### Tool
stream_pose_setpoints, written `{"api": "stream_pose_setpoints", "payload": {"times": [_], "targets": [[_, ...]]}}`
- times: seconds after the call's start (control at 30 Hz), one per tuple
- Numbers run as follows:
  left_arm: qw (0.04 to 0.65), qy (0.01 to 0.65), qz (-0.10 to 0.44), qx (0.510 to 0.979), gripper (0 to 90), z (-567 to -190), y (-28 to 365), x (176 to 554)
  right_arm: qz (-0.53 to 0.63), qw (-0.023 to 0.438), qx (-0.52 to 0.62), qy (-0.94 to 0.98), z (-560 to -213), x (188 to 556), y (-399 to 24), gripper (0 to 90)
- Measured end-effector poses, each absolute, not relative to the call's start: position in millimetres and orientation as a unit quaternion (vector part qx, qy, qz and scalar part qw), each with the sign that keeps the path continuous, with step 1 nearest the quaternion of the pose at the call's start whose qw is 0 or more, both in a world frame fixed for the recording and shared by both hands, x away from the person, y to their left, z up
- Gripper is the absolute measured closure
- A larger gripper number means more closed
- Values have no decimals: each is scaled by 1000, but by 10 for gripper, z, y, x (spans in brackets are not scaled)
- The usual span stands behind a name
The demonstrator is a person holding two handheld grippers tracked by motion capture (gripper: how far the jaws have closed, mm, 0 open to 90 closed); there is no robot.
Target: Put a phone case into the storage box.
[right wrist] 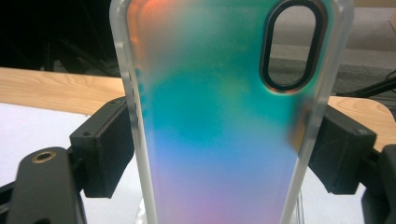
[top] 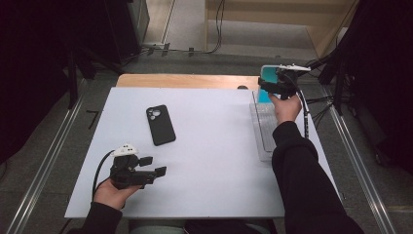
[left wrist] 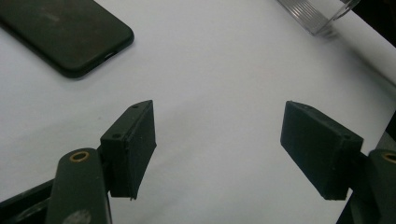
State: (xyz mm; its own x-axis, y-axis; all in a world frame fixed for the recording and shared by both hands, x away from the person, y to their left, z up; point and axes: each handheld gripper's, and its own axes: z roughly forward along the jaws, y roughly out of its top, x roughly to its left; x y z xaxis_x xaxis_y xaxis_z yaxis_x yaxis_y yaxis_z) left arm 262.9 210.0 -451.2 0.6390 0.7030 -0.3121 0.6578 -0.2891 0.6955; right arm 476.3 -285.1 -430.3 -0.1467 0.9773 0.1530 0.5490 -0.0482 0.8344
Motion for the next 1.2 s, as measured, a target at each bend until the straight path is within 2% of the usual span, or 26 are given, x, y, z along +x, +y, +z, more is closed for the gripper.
{"api": "stream_pose_setpoints", "payload": {"times": [0.43,0.9,1.0,1.2], "targets": [[418,420,28,805,268,-4517,2084,2632,392,239,617,639,-4536,4907,-2850,157],[417,418,27,807,268,-4518,2078,2634,380,241,618,644,-4587,4934,-2815,154],[417,418,29,807,268,-4517,2081,2633,377,232,620,648,-4622,4947,-2812,102],[417,418,28,807,268,-4516,2082,2636,377,235,616,651,-4603,4935,-2808,93]]}}
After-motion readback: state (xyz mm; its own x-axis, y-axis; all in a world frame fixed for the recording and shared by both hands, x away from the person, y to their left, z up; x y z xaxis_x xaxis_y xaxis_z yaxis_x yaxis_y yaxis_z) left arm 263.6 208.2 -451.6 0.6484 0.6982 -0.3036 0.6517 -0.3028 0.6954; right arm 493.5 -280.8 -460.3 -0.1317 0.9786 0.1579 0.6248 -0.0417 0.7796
